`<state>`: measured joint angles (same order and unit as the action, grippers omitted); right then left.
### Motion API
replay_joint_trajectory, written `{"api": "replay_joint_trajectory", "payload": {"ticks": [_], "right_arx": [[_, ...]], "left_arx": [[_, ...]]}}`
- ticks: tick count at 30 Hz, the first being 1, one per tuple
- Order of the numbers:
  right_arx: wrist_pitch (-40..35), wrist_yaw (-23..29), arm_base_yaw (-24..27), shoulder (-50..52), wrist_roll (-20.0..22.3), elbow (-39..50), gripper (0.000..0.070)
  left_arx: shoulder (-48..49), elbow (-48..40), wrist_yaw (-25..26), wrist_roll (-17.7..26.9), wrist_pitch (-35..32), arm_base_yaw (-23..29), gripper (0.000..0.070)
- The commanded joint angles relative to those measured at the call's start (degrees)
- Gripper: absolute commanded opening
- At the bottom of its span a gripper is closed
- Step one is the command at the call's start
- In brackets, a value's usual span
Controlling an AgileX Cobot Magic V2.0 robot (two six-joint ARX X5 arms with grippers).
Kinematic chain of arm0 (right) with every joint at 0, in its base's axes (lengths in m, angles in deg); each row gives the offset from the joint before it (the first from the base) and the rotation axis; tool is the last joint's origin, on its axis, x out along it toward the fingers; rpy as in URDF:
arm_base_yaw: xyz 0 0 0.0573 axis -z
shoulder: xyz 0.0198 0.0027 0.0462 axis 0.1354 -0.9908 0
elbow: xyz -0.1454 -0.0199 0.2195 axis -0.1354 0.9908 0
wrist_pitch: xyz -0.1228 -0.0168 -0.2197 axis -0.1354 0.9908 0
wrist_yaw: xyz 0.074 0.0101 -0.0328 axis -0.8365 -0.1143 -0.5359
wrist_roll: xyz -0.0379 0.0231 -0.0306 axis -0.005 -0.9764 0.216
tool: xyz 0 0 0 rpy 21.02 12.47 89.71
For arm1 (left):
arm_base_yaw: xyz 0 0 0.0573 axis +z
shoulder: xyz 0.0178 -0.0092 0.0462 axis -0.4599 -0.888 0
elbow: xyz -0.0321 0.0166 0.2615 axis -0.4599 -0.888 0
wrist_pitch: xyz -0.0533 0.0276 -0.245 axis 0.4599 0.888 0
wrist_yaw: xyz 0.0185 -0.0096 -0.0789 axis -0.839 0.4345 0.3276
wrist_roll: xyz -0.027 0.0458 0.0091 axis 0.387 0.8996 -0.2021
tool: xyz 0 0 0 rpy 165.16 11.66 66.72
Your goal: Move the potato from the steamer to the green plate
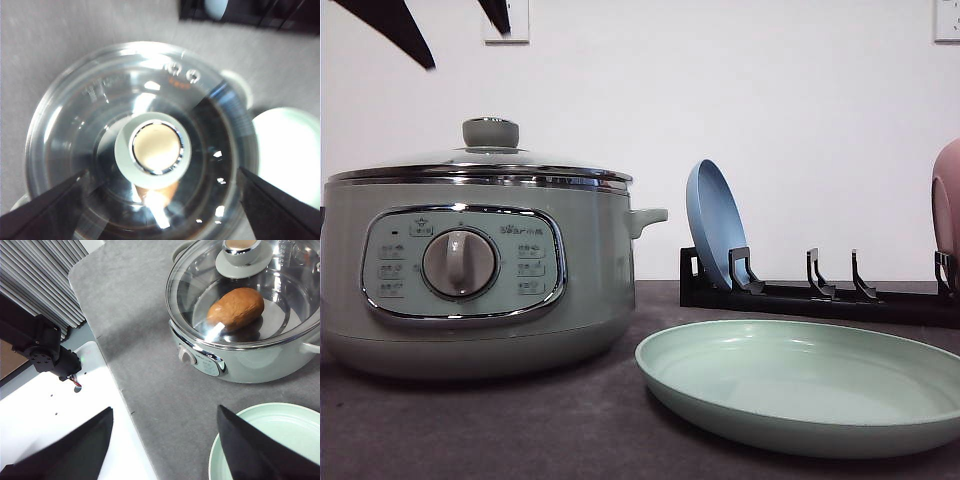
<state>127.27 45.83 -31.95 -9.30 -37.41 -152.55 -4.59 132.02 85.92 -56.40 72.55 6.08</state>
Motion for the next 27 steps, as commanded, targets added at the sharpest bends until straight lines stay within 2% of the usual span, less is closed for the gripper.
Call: {"api": "replay_joint_trajectory", "payload": {"ticks": [1,6,27], "right_arx": [[-0.2,0.0,-0.5,-0.7,0.7,-1.0,0.0411],[-0.2,0.0,-0.5,-0.7,0.9,-1.0,0.0411],[-0.2,0.0,-0.5,-0.7,0.9,-1.0,0.0411]], "left_arx": [[-1.9,1.6,-1.0,1.0,-0.4,-0.8,0.0596],[-4.8,1.6,-3.0,1.4,-1.3,-2.3,0.0596],[-9.8,1.6,-3.4,1.6,-1.8,-2.4,0.0595]]}}
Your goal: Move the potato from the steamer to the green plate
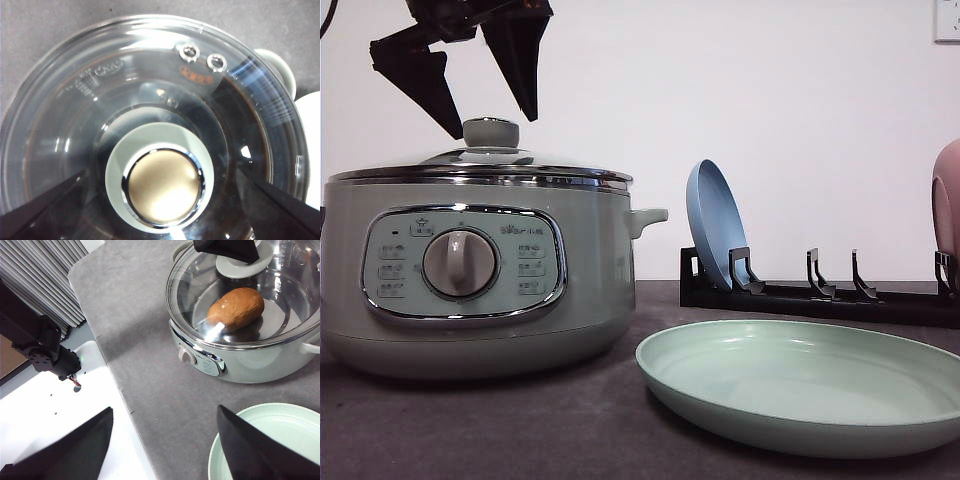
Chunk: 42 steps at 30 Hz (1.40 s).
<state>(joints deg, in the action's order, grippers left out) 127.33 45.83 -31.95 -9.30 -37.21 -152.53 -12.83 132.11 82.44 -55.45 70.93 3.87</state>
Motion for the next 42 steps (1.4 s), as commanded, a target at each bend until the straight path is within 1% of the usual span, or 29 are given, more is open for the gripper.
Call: {"api": "replay_joint_trajectory", "payload": {"ticks": [1,6,13,18,21,24,27,33,36,37,40,41,42], "right_arx": [[-0.3,0.0,-0.5,-0.7,0.7,-1.0,0.0411],[-0.2,0.1,-0.5,-0.7,0.7,-1.0,0.0411],[-0.2,0.5,-0.5,-0.7,0.7,-1.0,0.0411],[-0.2,0.7,-0.5,-0.7,0.7,-1.0,0.0411],[-0.2,0.9,-0.5,-0.7,0.8,-1.0,0.0411],[-0.2,0.9,-0.5,-0.7,0.9,-1.0,0.0411],[-0.3,0.9,-0.5,-0.7,1.1,-1.0,0.0411],[-0.3,0.9,-0.5,-0.7,1.3,-1.0,0.0411],[-0.3,0.9,-0.5,-0.7,1.5,-1.0,0.0411],[-0.3,0.9,-0.5,-0.7,1.5,-1.0,0.0411],[-0.3,0.9,-0.5,-0.7,1.5,-1.0,0.0411],[-0.3,0.9,-0.5,-0.7,1.5,-1.0,0.0411],[-0.3,0.9,-0.5,-0.7,1.5,-1.0,0.0411]], "left_arx": [[-1.7,1.5,0.0,0.7,-0.2,-0.2,0.0595],[-1.7,1.5,0.0,0.6,-0.8,-0.6,0.0591],[-3.1,1.5,0.0,0.6,0.5,-0.6,0.0591],[-3.2,1.5,0.0,0.6,-0.6,-0.6,0.0581],[-3.2,1.5,0.0,0.6,-0.5,-0.6,0.0504],[-3.2,1.5,0.0,0.5,-0.4,-0.6,0.0456],[-3.2,1.5,-0.1,0.2,-0.2,-0.6,0.0365],[-3.2,1.5,-0.1,-0.2,1.1,-0.6,0.0227],[-3.2,1.5,-0.1,-0.2,2.2,-0.6,0.0202],[-3.2,1.5,-0.1,-0.2,2.5,-0.6,0.0166],[-3.2,1.5,-0.1,-0.2,3.2,-0.6,0.0032],[-3.2,1.5,-0.1,-0.2,3.3,-0.6,0.0003],[-3.2,1.5,-0.1,-0.2,3.3,-0.6,0.0001]]}}
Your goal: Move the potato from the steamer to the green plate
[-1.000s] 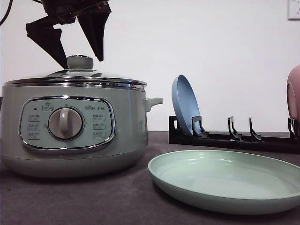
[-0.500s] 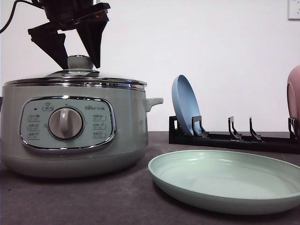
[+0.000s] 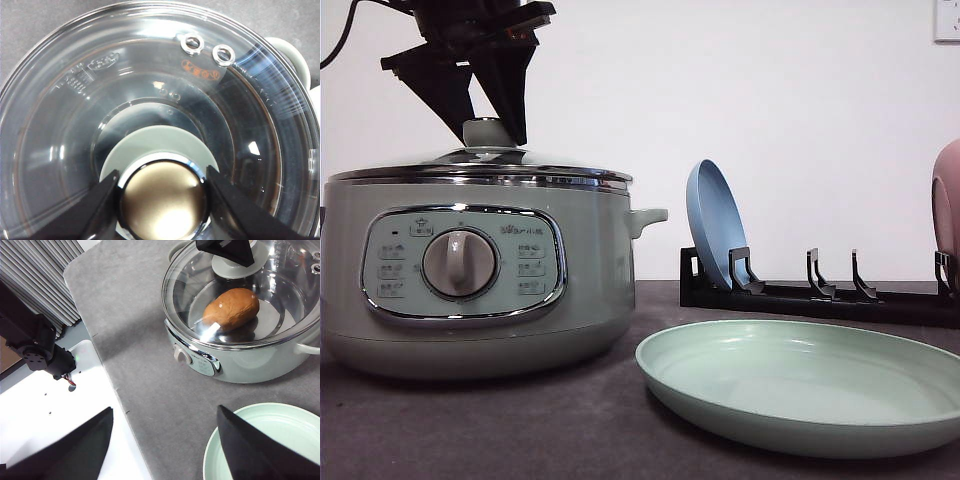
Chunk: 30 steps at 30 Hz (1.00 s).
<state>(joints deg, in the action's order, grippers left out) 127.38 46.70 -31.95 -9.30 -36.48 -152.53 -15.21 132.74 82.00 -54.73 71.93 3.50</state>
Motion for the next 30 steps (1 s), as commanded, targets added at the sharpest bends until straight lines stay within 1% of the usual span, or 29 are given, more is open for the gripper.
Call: {"api": "replay_joint_trajectory", "payload": {"ticks": [1,8,15,23,30], "right_arx": [[-0.4,0.1,-0.5,-0.7,0.8,-1.0,0.0411],[-0.8,0.1,-0.5,-0.7,0.7,-1.0,0.0411],[-0.8,0.1,-0.5,-0.7,0.3,-1.0,0.0411],[-0.9,0.1,-0.5,-0.7,0.1,-1.0,0.0411],[-1.7,0.0,-0.5,-0.7,-0.8,-1.0,0.0411]], "left_arx": [[-0.9,0.9,0.3,-0.9,2.3,-0.2,0.0000],[-0.5,0.9,0.3,-0.9,1.8,-0.1,0.0000],[2.4,2.1,0.3,-0.9,0.8,1.0,0.0000],[6.4,3.4,0.3,-0.9,1.0,3.8,0.0000],[10.6,3.4,-0.1,-0.8,1.3,8.4,0.0000]]}}
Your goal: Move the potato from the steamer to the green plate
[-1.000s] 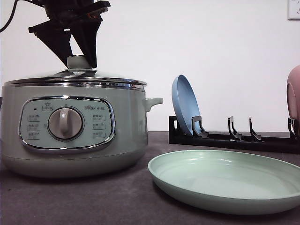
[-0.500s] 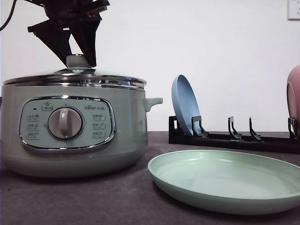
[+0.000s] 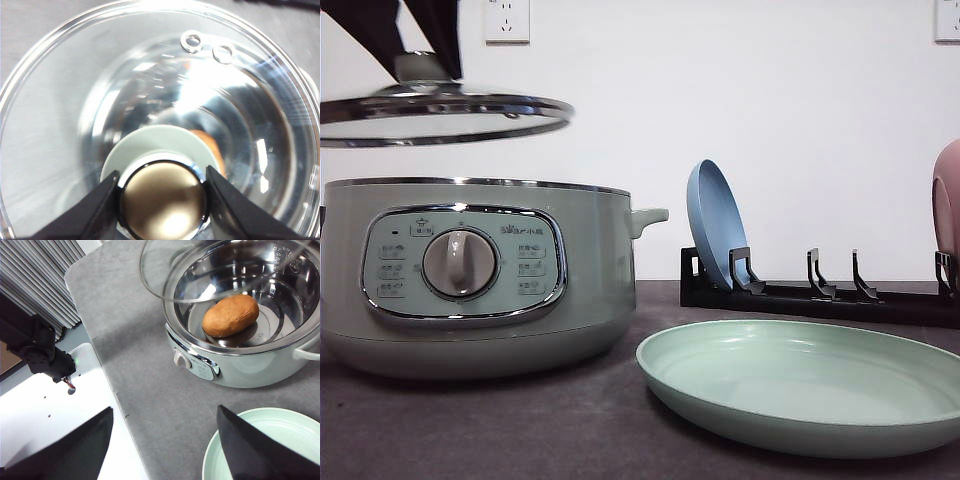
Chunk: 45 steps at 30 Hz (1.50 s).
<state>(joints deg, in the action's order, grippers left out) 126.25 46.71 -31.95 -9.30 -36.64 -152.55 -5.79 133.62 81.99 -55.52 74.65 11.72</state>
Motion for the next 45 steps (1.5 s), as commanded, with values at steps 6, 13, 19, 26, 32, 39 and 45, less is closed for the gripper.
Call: {"api": "replay_joint_trajectory", "payload": {"ticks": [6,13,19,26,32,39,45], "right_arx": [[-1.4,0.0,-0.5,-0.7,-3.0,-1.0,0.0411],[-1.4,1.2,-0.5,-0.7,-5.6,-1.0,0.0412],[-1.5,3.0,-0.5,-1.1,-7.4,-1.0,0.0413],[-2.3,3.0,-0.6,-3.3,-8.8,-1.0,0.0417],[-5.2,2.5,-0.7,-8.5,-11.8,-3.6,0.0485],[-2.6,2.4,-1.9,-21.5,-12.2,-17.7,0.0509],[0.6,3.1,-2.8,-34.9,-12.3,-31.3,0.0547]], "left_arx": [[5.1,2.6,-1.8,0.8,-1.0,5.0,0.0000],[8.5,2.6,-3.1,2.1,1.3,11.4,0.0000],[9.7,2.6,-3.1,2.3,3.1,15.4,0.0000],[9.8,2.6,-3.1,2.3,3.6,16.6,0.0000],[9.8,2.6,-3.1,2.3,3.6,16.6,0.0000],[9.8,2.6,-3.2,2.3,3.6,18.0,0.0000],[9.8,2.6,-3.2,2.5,3.7,19.3,0.0000]]}}
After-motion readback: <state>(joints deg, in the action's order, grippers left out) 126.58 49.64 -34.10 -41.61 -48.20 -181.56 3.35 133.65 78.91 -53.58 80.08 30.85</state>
